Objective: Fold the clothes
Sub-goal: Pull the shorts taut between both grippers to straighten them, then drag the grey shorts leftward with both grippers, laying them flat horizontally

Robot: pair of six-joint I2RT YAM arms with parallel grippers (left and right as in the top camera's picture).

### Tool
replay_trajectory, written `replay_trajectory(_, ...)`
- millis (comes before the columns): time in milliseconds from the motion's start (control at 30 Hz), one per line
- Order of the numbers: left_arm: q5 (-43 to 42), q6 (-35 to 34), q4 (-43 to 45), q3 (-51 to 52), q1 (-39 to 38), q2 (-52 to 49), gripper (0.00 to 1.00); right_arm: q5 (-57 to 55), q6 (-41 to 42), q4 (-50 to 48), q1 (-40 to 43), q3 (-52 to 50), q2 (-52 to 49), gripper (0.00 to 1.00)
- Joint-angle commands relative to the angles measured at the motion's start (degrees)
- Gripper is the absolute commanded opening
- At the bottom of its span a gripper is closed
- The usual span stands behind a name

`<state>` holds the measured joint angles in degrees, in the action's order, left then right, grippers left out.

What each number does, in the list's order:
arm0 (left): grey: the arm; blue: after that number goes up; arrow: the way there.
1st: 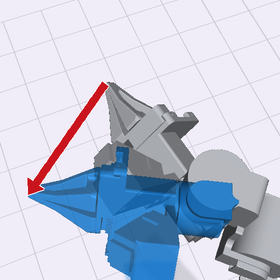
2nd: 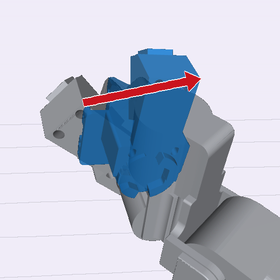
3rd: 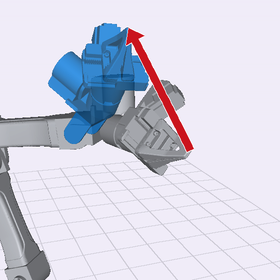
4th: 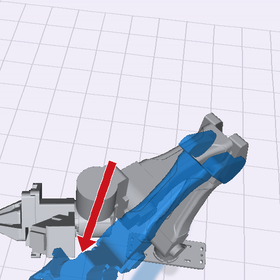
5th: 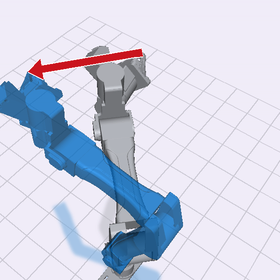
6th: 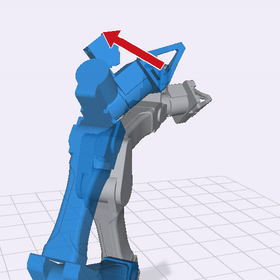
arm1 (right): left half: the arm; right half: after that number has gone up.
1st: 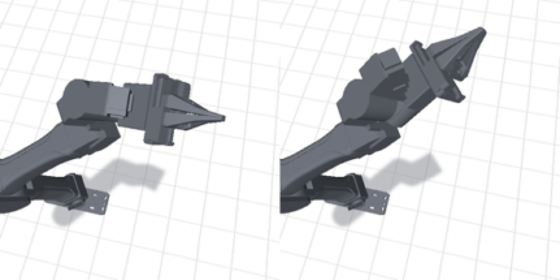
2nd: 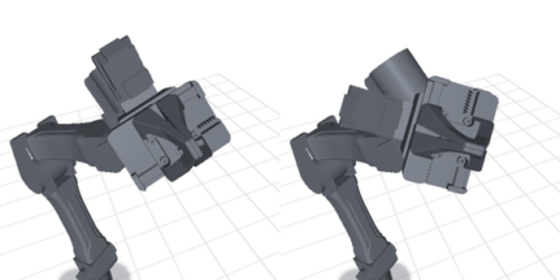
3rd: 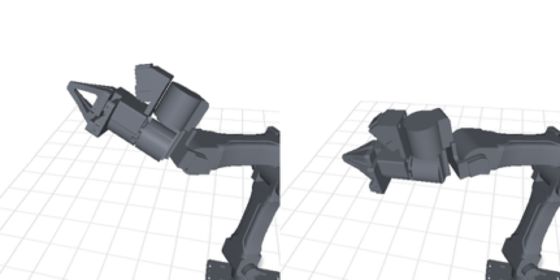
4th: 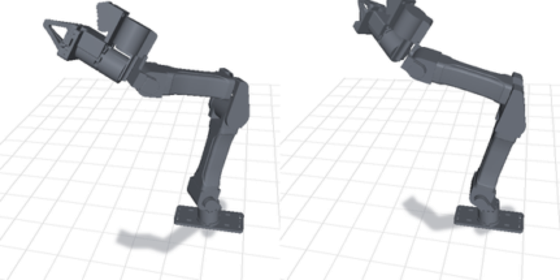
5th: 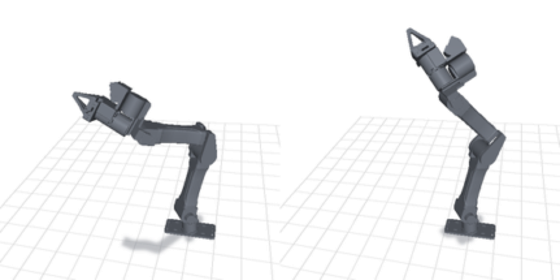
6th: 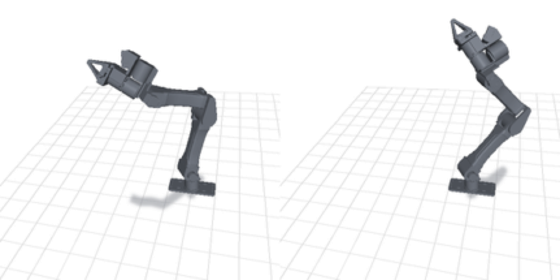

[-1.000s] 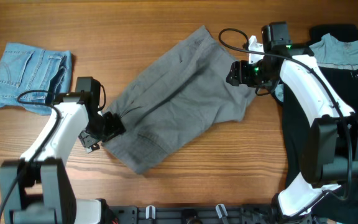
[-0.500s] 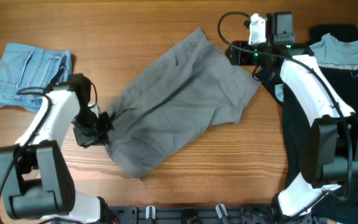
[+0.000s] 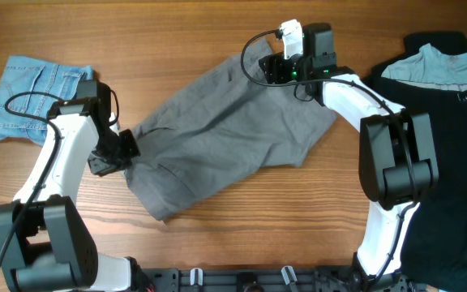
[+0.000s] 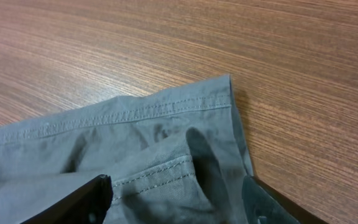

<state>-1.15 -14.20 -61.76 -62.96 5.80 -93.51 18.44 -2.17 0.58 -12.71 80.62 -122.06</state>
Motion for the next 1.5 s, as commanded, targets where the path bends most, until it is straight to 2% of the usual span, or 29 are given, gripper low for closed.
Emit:
replay_trajectory(0, 2.8, 0.5, 3.9, -1.1, 0.6, 1.0, 0.05, 0.5, -0.8, 0.3, 0.0, 0.4, -1.3, 0.55)
replay_trajectory(33, 3.2, 0.6, 5.6, -1.1, 0.6, 1.0, 0.05, 2.9, -0.5, 0.0, 0.0, 0.4, -1.3, 0.39)
replay_trajectory(67, 4.1, 0.6, 6.8, -1.2, 0.6, 1.0, 0.05, 4.6, 1.2, 0.0, 0.0, 0.4, -1.3, 0.28)
replay_trajectory(100, 5.0, 1.2, 8.1, -1.2, 0.6, 1.0, 0.06, 4.5, 3.5, -0.1, 0.0, 0.4, -1.3, 0.1)
replay_trajectory(133, 5.2, 2.2, 8.9, -1.2, 0.6, 1.0, 0.07, 4.6, 4.5, -0.5, 0.3, 0.4, -1.2, 0.04)
replay_trajectory(200, 6.4, 2.3, 10.8, -1.4, 0.6, 1.0, 0.08, 4.7, 8.3, -1.0, 1.7, 0.9, -0.5, 0.04)
replay_trajectory(300, 6.4, 2.2, 9.6, -4.1, 0.6, 1.0, 0.11, 10.0, 9.4, -2.9, 4.2, 2.3, 3.0, 0.04)
replay_trajectory(400, 4.9, 2.2, 8.0, -7.5, 0.5, 1.0, 0.21, 9.9, 12.3, -5.0, 5.2, 2.4, 5.3, 0.04)
replay_trajectory(433, 3.7, 2.2, 8.5, -7.6, 0.4, 1.0, 0.28, 9.7, 12.3, -5.3, 5.2, 2.4, 5.3, 0.04)
replay_trajectory(467, 3.1, 2.0, 8.9, -7.5, 0.4, 0.9, 0.28, 8.5, 12.2, -5.3, 5.2, 2.4, 5.3, 0.04)
replay_trajectory(533, 3.1, 2.0, 9.8, -7.5, 0.4, 0.8, 0.23, 8.0, 11.1, -7.6, 5.2, 2.4, 5.0, 0.04)
replay_trajectory(567, 3.1, 2.0, 10.5, -7.4, 0.4, 0.8, 0.29, 6.5, 11.1, -8.7, 5.2, 2.4, 4.6, 0.04)
replay_trajectory(600, 3.1, 2.0, 10.5, -7.4, 0.4, 0.7, 0.44, 4.2, 11.4, -9.1, 5.2, 2.4, 4.1, 0.04)
replay_trajectory(633, 3.4, 2.0, 9.7, -7.4, 0.5, 0.6, 0.64, 1.8, 11.4, -9.0, 5.2, 2.3, 3.3, 0.04)
replay_trajectory(700, 4.0, 2.0, 9.5, -6.6, 0.5, 0.4, 0.7, 0.8, 11.3, -8.7, 5.2, 2.3, 1.8, 0.04)
replay_trajectory(733, 4.0, 2.0, 9.7, -6.1, 0.5, 0.3, 0.71, 0.9, 11.4, -8.7, 5.2, 2.3, 1.6, 0.2)
replay_trajectory(767, 4.0, 2.0, 9.9, -5.5, 0.5, -0.1, 0.73, 0.8, 11.1, -7.8, 5.2, 2.3, 1.4, 0.48)
replay_trajectory(800, 4.0, 2.7, 10.2, -4.7, 0.5, -1.1, 0.76, 0.8, 11.2, -7.3, 5.2, 2.3, 1.4, 0.49)
replay_trajectory(867, 4.0, 3.7, 12.1, -3.3, 0.5, -4.0, 0.78, 0.9, 11.2, -6.5, 5.2, 2.3, 1.4, 0.61)
replay_trajectory(933, 3.8, 3.7, 13.6, -2.7, 0.5, -6.0, 0.56, 1.1, 11.2, -5.4, 5.3, 2.3, 1.5, 0.6)
replay_trajectory(1000, 3.8, 4.6, 15.5, -2.7, 0.5, -8.6, 0.18, 4.2, 11.2, -0.7, 5.7, 2.4, 3.4, 0.54)
replay_trajectory(1033, 3.8, 4.9, 17.0, -2.7, 0.5, -9.5, 0.14, 5.8, 11.2, 1.3, 5.9, 2.4, 4.5, 0.52)
replay_trajectory(1133, 2.4, 5.1, 20.7, -2.7, 0.5, -11.2, 0.04, 6.5, 11.1, 7.6, 5.9, 2.4, 8.2, 0.53)
replay_trajectory(1267, 7.8, 5.0, 18.2, -5.3, 1.5, -9.2, 0.04, 6.4, 9.4, 13.9, 5.9, 2.4, 8.8, 0.53)
replay_trajectory(1400, 7.4, 4.6, 12.9, -8.5, 2.5, -5.0, 0.04, 5.6, 6.9, 20.6, 5.9, 2.3, 8.8, 0.56)
replay_trajectory(1467, 7.4, 4.6, 13.1, -8.9, 2.5, -1.6, 0.04, 4.5, 6.9, 27.3, 5.9, 2.3, 8.3, 0.56)
